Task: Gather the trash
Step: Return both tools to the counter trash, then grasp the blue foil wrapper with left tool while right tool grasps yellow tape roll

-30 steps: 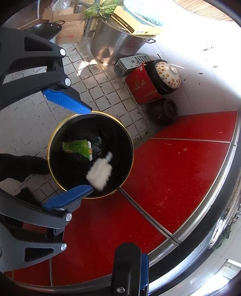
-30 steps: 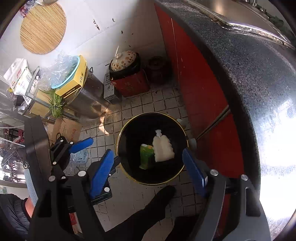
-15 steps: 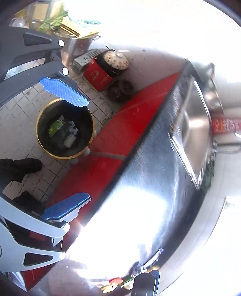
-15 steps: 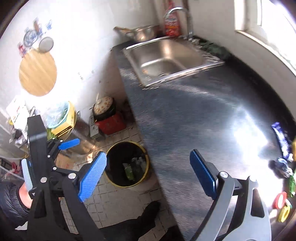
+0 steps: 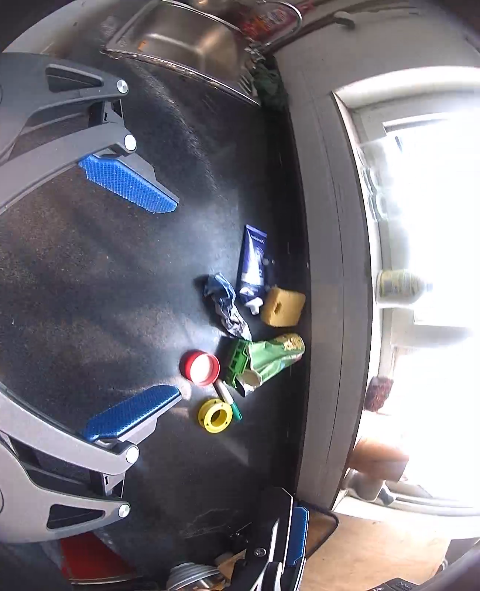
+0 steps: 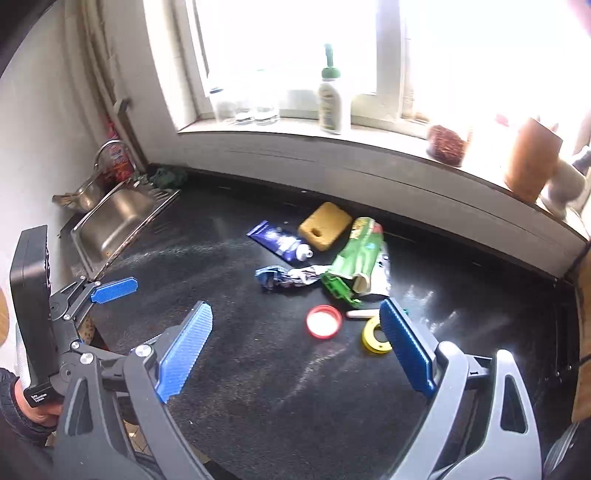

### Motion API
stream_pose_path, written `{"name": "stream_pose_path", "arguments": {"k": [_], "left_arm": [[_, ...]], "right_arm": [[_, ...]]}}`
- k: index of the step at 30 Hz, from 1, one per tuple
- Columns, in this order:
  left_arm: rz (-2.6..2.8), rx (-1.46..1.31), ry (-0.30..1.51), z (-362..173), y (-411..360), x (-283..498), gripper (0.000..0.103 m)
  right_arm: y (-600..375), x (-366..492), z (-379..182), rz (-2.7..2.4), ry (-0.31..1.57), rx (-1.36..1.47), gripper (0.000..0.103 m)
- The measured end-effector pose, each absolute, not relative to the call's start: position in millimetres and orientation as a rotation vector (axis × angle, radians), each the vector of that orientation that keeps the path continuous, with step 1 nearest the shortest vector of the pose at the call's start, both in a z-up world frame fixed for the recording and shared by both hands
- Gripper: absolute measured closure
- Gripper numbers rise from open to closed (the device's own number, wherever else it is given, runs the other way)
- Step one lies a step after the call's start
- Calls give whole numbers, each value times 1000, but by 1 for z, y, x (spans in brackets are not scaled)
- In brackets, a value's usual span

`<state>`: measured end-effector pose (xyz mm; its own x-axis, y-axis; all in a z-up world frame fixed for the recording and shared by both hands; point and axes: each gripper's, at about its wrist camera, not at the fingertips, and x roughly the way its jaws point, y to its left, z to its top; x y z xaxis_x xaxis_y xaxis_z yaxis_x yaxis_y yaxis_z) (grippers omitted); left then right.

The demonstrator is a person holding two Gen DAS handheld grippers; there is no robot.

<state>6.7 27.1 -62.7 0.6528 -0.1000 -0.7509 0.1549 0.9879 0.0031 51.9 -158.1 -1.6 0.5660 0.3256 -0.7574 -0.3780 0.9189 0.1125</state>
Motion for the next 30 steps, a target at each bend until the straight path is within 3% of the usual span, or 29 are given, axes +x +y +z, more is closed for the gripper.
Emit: {"name": "stream_pose_path", "arguments": {"k": [15, 30], "left_arm": [[-263, 224, 881, -91, -14, 50, 11], [-306, 368, 959, -203, -1, 148, 11]], "right_arm": [[-239, 64, -37, 278, 927, -15, 14], [-224, 129, -177, 334, 1106, -141, 14]]}}
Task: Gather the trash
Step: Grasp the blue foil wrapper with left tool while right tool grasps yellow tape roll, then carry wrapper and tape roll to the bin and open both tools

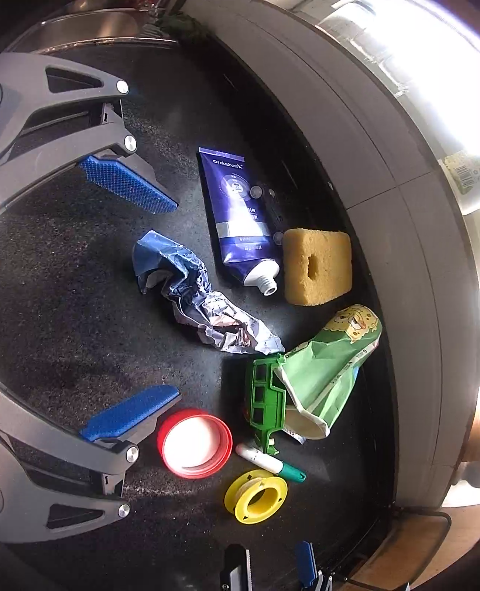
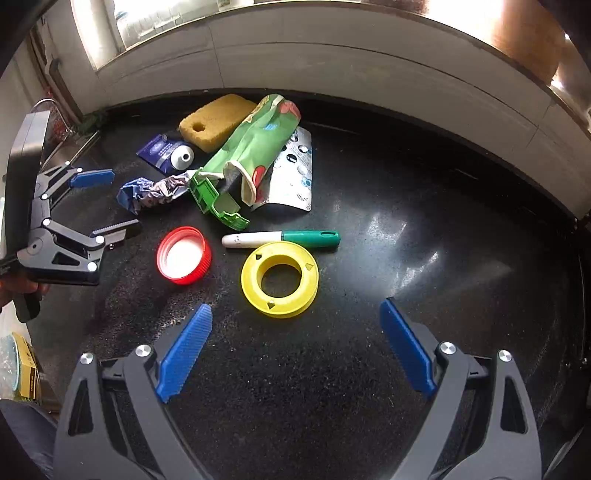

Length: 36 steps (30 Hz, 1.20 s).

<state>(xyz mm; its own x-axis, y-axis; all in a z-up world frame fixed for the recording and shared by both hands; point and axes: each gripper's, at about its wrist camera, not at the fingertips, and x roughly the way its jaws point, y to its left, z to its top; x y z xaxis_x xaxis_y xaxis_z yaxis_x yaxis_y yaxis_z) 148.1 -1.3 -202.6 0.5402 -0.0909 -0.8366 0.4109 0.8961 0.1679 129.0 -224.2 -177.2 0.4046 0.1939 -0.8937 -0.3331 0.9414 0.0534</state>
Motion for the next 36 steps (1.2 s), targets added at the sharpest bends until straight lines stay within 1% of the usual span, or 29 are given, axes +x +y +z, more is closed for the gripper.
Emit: {"name": "stream_pose_path", "arguments": {"k": [5, 8, 10, 11, 13, 14, 15, 16, 17, 18, 23, 32, 36], "left_arm": [[-367, 384, 962, -217, -1, 167, 12], [-395, 390, 962, -223, -2, 174, 15], [-407, 369, 955, -225, 0, 178, 16], [-417, 353, 957, -225, 1, 180, 19], [-438, 325, 962, -226, 2, 183, 26], [-448, 312, 969, -225, 1, 183, 33], [-454, 303, 979, -225, 1, 186, 43], [-461, 291, 994, -224, 0, 187, 50], [-445, 287, 1011, -223, -1, 187, 61], [-434, 276, 1028, -220, -2, 187, 68], [-387, 215, 1025, -200, -1, 166, 69], [-281, 170, 975, -145, -2, 108, 69], [-255, 164, 961, -132, -3, 79, 69]], "right_arm": [[-214, 145, -206, 354, 1137, -178, 14], [-209, 149, -215, 360, 1136, -201, 15], [-207, 152, -218, 363, 1134, -214, 20], [-205, 153, -218, 367, 1129, -216, 23], [-203, 155, -217, 377, 1121, -219, 29], [-202, 155, -215, 383, 1114, -221, 42], [-201, 156, -213, 386, 1108, -221, 48], [-200, 158, -212, 377, 1117, -225, 48], [-200, 158, -211, 383, 1127, -216, 48], [-200, 159, -211, 388, 1131, -208, 48], [-201, 150, -200, 378, 1125, -209, 48], [-210, 116, -135, 356, 1036, -158, 48], [-211, 98, -113, 358, 996, -156, 48]]}}
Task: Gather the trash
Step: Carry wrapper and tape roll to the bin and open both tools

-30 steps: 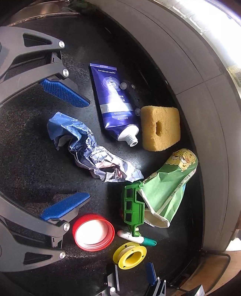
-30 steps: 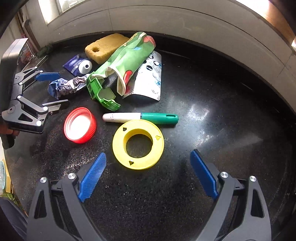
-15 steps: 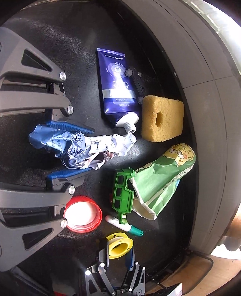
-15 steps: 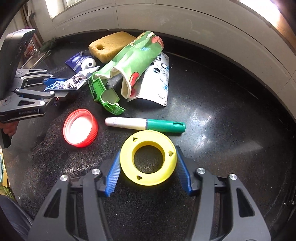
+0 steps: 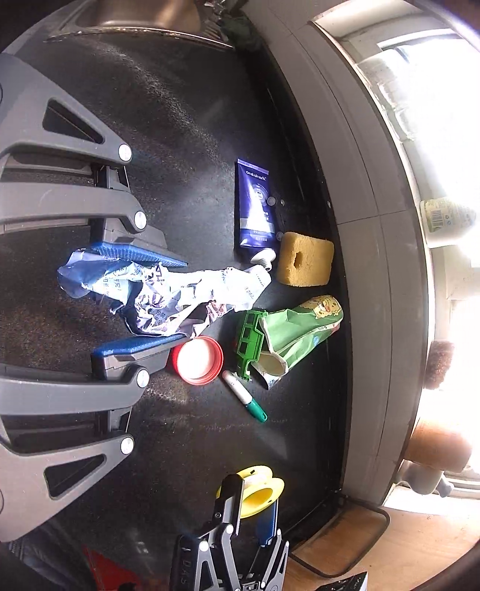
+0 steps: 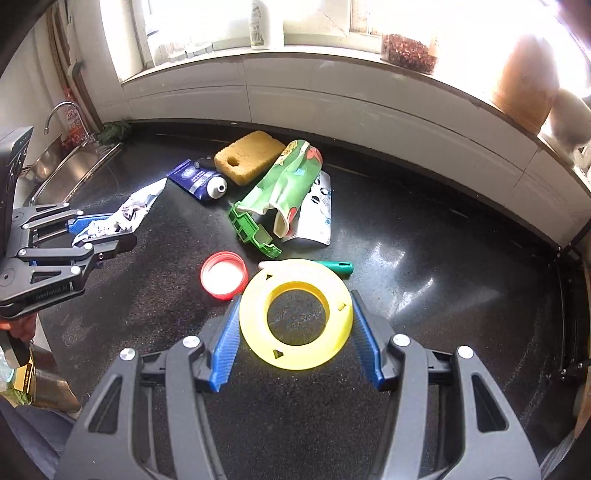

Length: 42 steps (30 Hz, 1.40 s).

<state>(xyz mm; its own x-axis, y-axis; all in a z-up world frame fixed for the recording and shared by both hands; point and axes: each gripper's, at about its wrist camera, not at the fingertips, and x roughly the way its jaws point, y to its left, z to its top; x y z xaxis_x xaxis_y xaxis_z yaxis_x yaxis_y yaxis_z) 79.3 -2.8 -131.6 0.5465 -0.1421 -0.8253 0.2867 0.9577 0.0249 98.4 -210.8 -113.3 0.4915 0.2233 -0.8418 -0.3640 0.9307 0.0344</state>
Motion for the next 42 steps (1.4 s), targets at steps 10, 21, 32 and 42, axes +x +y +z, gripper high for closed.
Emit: {"name": "stream_pose_path", "arguments": {"k": [10, 21, 32, 42], "left_arm": [[-214, 171, 925, -114, -3, 45, 69], [-69, 80, 878, -90, 39, 10, 69], [359, -112, 878, -84, 159, -113, 69], [694, -329, 953, -142, 253, -248, 69]], "right_arm": [[-208, 74, -94, 376, 947, -177, 48], [-163, 75, -74, 500, 910, -215, 48], [12, 31, -61, 912, 893, -327, 48], [184, -90, -87, 1325, 949, -486, 48]]}}
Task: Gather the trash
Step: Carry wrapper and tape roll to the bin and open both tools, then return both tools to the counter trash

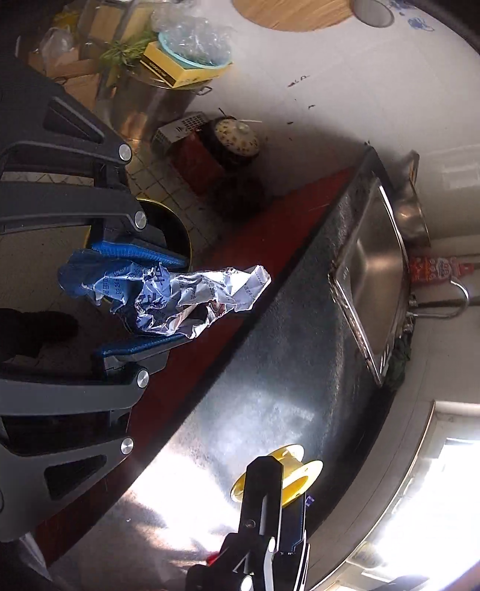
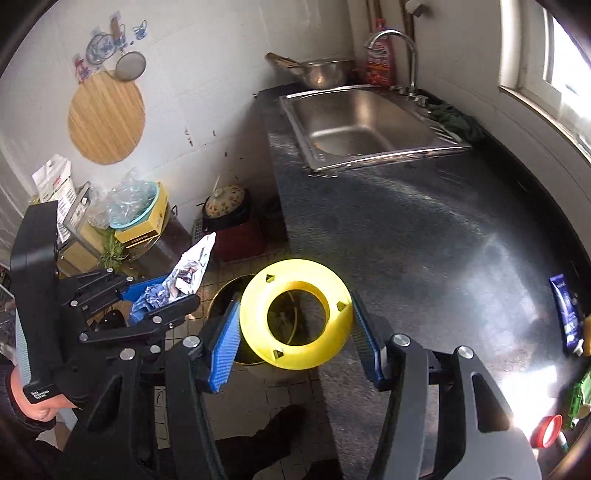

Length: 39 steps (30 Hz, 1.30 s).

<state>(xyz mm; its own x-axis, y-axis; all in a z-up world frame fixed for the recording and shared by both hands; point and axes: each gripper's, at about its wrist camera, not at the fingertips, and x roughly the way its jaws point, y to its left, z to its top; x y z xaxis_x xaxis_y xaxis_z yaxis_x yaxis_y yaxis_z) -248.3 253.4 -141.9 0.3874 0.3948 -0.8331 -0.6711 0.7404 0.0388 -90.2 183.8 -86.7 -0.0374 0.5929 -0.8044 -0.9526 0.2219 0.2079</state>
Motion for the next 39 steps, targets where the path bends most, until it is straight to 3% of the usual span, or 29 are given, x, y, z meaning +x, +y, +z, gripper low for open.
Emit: {"name": "stream_pose_path", "arguments": {"k": [11, 19, 20, 22, 23, 27, 30, 39], "left_arm": [[754, -523, 983, -261, 327, -323, 69], [718, -586, 980, -304, 355, -333, 68], [712, -594, 980, -307, 357, -333, 64], [721, -602, 979, -310, 362, -335, 33], [740, -593, 972, -308, 362, -336, 19], [746, -578, 977, -301, 361, -338, 19], [745, -545, 990, -285, 356, -338, 19], [650, -308, 961, -185, 302, -278, 10]], "right_arm": [[302, -168, -191, 1412, 1107, -636, 48], [340, -172, -245, 1376, 1169, -699, 48], [342, -170, -248, 1374, 1175, -702, 48], [348, -169, -252, 1369, 1189, -711, 43], [350, -169, -254, 1367, 1196, -717, 29], [346, -167, -240, 1377, 1180, -695, 20], [335, -163, -220, 1379, 1161, -673, 19], [225, -108, -110, 1251, 1027, -484, 9]]}}
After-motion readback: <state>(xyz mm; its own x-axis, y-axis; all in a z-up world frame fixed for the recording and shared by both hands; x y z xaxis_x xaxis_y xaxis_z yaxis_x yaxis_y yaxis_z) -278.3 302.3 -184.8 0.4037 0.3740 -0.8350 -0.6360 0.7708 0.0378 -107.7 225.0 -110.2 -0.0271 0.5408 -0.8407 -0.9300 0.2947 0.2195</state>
